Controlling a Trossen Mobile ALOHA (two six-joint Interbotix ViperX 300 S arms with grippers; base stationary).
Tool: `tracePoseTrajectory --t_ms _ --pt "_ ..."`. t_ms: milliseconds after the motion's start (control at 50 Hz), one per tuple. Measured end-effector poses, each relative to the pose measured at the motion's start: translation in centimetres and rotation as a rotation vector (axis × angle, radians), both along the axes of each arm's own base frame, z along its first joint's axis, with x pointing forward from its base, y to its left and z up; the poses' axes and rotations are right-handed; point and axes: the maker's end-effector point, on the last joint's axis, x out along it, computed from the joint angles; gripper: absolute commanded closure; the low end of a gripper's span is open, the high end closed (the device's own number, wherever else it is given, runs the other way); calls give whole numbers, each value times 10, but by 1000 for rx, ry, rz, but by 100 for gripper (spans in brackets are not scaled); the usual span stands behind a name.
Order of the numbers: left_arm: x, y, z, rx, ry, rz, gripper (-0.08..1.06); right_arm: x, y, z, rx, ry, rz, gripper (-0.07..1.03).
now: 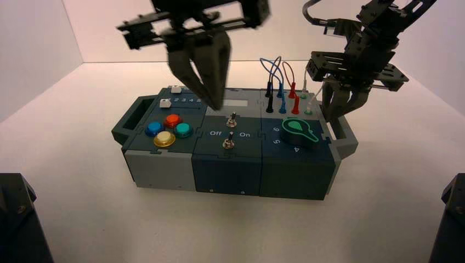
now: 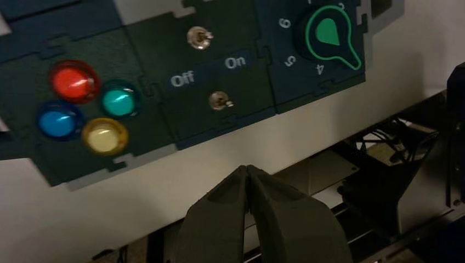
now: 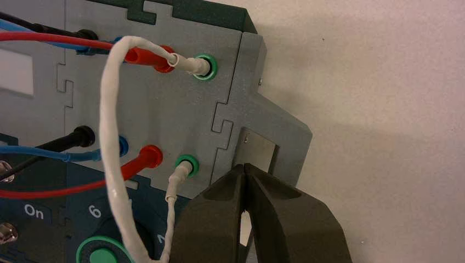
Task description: Flip the bottom switch off with the left gripper.
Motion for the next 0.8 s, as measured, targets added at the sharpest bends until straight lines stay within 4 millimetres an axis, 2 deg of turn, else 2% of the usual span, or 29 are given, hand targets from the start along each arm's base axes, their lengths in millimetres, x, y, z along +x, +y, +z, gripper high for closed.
tracePoseTrajectory --t_ms 400,800 --pt "-6 -33 -22 21 17 -7 101 0 0 0 0 -2 0 99" --pt "3 -40 -42 29 -4 -4 101 1 0 0 1 -5 1 99"
